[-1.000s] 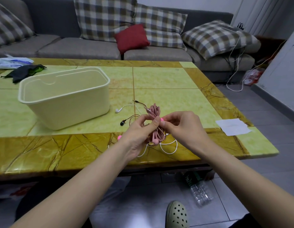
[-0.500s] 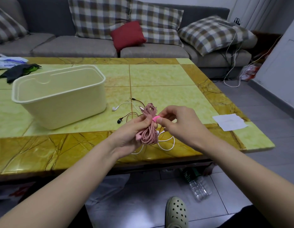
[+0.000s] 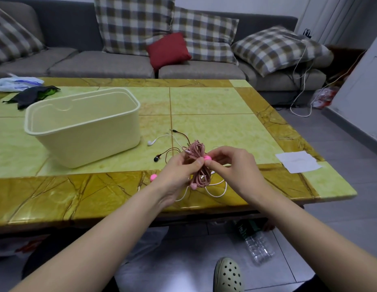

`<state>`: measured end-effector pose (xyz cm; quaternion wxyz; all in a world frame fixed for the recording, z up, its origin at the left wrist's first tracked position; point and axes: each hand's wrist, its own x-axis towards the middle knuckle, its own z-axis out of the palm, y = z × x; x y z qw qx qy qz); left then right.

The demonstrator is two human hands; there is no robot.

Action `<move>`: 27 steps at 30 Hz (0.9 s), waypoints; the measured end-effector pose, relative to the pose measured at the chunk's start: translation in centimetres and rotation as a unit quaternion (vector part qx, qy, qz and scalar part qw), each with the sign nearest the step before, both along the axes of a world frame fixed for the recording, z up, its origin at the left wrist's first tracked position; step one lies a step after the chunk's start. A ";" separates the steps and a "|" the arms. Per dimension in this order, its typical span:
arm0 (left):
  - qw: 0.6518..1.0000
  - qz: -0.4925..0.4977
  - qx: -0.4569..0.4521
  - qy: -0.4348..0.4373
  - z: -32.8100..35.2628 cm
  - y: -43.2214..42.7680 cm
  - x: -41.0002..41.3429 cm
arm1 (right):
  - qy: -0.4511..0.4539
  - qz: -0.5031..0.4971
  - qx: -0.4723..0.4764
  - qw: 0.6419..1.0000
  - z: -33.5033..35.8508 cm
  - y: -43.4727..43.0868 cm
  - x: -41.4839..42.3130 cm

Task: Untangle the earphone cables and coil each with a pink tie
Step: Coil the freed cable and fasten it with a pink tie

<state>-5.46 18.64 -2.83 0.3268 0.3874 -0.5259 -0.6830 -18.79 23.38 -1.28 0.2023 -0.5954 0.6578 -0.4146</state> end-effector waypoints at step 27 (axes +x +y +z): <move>0.994 -0.008 -0.104 0.011 0.1 -0.2 0.8 | -0.116 0.001 0.014 0.993 0.3 -0.5 0.3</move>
